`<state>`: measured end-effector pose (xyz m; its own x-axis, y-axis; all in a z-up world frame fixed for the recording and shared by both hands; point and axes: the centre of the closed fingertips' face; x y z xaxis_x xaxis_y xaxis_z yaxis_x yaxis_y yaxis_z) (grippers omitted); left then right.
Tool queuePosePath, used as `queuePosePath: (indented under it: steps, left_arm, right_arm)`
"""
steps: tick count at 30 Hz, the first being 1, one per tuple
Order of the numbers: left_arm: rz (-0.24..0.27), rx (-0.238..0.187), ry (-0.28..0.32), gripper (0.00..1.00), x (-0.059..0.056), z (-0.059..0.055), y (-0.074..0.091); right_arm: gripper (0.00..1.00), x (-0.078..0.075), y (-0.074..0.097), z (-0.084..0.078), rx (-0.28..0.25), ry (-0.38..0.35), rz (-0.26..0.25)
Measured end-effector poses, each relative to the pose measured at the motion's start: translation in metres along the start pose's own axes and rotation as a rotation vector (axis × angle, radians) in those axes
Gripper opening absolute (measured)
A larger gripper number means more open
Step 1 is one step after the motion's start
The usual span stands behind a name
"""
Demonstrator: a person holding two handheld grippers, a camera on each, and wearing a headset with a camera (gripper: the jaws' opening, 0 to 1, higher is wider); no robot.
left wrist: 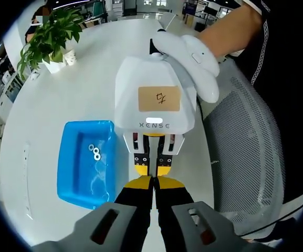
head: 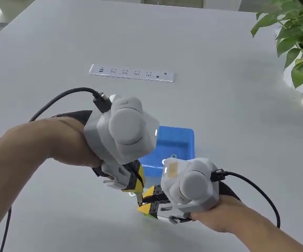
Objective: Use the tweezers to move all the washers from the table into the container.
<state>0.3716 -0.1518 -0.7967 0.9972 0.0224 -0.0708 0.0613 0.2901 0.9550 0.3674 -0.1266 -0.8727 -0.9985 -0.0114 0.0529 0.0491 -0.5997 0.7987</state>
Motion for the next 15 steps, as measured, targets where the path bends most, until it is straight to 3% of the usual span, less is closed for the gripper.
queuePosePath:
  steps: [15]
  left_arm:
    - [0.0, 0.005, -0.006, 0.05, -0.0003, 0.0003, 0.0036]
  right_arm:
    - [0.09, 0.0014, 0.0041, 0.0013, 0.005, 0.01, -0.003]
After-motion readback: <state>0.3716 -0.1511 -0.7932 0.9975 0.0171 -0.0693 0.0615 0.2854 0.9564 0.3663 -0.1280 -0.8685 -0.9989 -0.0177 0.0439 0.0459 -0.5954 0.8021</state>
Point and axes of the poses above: the centre of the closed fingertips' face, and the gripper's own axes: y roughly backward along the fingers, x roughly to its left, z roughly out of its top, and after that the axes turned 10 degrees about x, right-handed
